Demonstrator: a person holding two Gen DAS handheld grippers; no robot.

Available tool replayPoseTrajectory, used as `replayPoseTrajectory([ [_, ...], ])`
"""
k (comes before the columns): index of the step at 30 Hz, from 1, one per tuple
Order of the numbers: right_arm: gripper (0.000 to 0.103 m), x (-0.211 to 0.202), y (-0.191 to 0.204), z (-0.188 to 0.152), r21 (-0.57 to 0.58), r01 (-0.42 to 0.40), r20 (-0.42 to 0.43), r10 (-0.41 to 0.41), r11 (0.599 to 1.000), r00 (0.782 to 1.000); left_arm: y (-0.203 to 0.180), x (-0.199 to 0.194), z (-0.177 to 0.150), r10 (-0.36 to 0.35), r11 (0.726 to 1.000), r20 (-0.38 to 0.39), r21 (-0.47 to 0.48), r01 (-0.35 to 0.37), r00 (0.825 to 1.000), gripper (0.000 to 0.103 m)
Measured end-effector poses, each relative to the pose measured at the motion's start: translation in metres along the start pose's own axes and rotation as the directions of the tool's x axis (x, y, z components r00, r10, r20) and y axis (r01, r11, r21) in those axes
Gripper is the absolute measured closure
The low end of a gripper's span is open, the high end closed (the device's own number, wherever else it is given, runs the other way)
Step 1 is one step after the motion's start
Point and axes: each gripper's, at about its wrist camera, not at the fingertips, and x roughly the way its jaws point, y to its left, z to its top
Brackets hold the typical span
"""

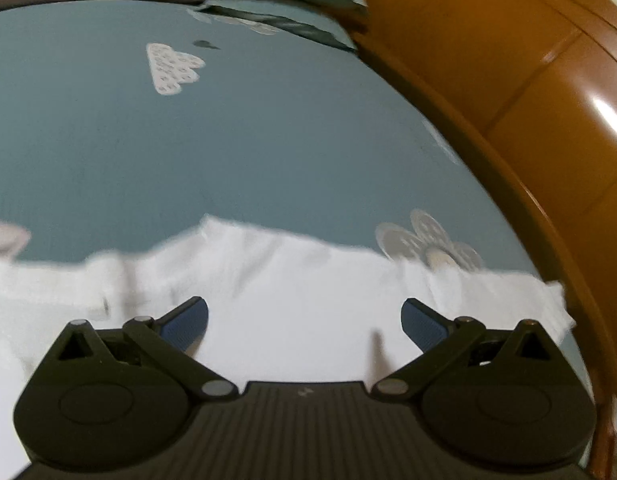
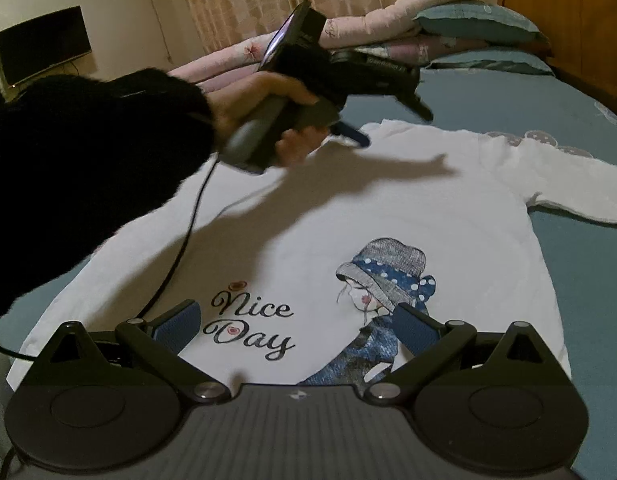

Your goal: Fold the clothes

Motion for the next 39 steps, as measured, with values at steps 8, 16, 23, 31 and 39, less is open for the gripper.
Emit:
replayPoseTrajectory([
  [8, 0.000, -0.005, -0.011, 0.003, 0.032, 0.031, 0.012, -0.031, 0.999, 0.999, -0.013, -0.003, 0.017, 0.114, 0.993, -0.014, -0.010, -0.114, 0.993, 0.001],
  [16, 0.000, -0.010, -0.004, 0.004, 0.013, 0.050, 0.029, -0.050, 0.999, 0.998, -0.041, -0.132, 0.018, 0.177, 0.977, 0.035, 0.117, -0.180, 0.984, 0.001],
  [23, 0.000, 0.002, -0.006, 0.000, 0.078, -0.013, -0.032, 0.016, 0.997, 0.999, -0.006, -0.210, -0.007, 0.289, 0.954, 0.060, 0.062, -0.292, 0.956, 0.001],
  [31, 0.000, 0.010, -0.013, -0.003, 0.152, -0.059, -0.065, 0.069, 0.987, 0.995, 0.077, -0.192, -0.068, 0.336, 0.929, 0.050, -0.180, -0.322, 0.941, 0.001],
  [39, 0.000, 0.016, -0.006, -0.005, 0.094, -0.033, -0.068, 0.039, 0.995, 0.997, 0.134, -0.189, -0.120, 0.335, 0.899, 0.095, -0.329, -0.288, 0.938, 0.001],
])
